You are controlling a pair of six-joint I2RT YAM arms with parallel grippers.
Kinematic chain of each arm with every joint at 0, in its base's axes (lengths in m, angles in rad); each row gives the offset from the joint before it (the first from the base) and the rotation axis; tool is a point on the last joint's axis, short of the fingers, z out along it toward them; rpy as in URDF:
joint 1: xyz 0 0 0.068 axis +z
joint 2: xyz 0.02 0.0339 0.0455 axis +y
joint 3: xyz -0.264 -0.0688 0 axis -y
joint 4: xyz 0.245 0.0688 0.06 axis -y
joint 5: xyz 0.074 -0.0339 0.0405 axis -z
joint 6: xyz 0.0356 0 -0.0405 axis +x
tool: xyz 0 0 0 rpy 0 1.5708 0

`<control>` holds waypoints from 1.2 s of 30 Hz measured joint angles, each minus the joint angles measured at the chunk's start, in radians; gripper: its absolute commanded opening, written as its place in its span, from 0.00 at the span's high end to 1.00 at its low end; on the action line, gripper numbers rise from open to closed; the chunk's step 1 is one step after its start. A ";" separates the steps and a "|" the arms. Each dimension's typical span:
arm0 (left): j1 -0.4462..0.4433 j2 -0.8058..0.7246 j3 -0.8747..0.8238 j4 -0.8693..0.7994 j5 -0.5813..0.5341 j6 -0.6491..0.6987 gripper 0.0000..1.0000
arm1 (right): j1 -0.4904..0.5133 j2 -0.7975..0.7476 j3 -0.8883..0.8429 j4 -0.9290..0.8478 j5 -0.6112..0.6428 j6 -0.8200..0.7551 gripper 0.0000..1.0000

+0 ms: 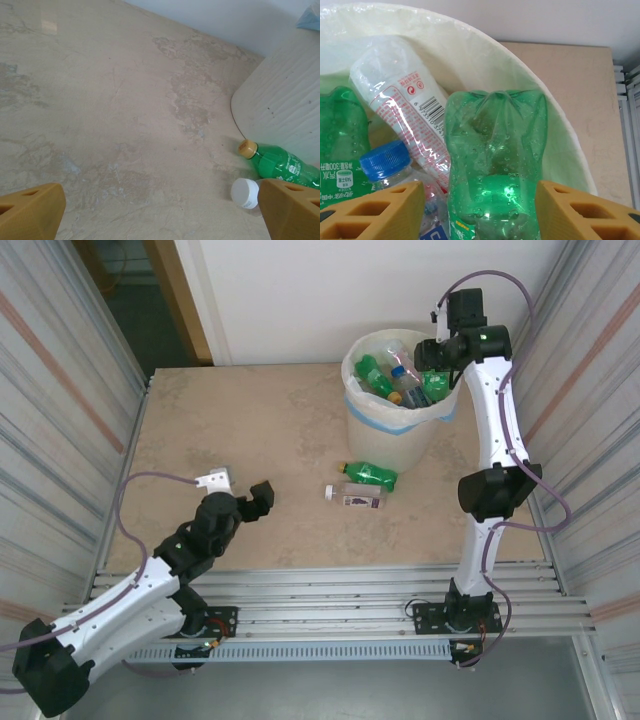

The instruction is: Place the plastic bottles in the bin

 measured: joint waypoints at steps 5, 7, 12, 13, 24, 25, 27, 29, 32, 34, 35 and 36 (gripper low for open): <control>0.000 0.034 0.035 0.003 0.024 0.024 0.01 | 0.000 0.000 0.000 0.006 -0.028 0.003 0.44; 0.000 0.052 0.047 0.006 0.038 0.036 0.01 | 0.000 0.000 0.000 0.009 -0.040 0.004 0.42; 0.000 0.085 0.068 0.008 0.067 0.055 0.01 | 0.000 0.000 0.000 0.015 -0.054 0.017 0.30; 0.000 0.087 0.068 0.011 0.070 0.058 0.01 | 0.001 0.000 0.000 0.017 -0.056 0.023 0.27; 0.000 0.094 0.068 0.044 0.087 0.064 0.01 | 0.103 -0.165 -0.103 0.029 -0.014 0.020 0.14; 0.000 0.094 0.068 0.046 0.087 0.064 0.01 | 0.132 -0.203 -0.140 0.035 0.000 0.018 0.14; 0.000 0.094 0.068 0.050 0.087 0.064 0.01 | 0.189 -0.270 -0.205 0.051 0.029 0.013 0.10; 0.000 0.092 0.068 0.052 0.086 0.063 0.01 | 0.254 -0.342 -0.280 0.069 0.063 0.004 0.09; 0.000 0.079 0.067 0.053 0.082 0.056 0.01 | 0.334 -0.433 -0.401 0.107 0.101 -0.005 0.07; 0.000 0.065 0.063 0.054 0.079 0.053 0.01 | 0.377 -0.492 -0.499 0.131 0.116 -0.007 0.07; 0.000 0.056 0.058 0.053 0.075 0.047 0.01 | 0.397 -0.521 -0.555 0.142 0.117 -0.007 0.07; 0.000 0.051 0.055 0.052 0.073 0.042 0.01 | 0.415 -0.544 -0.604 0.153 0.116 -0.007 0.07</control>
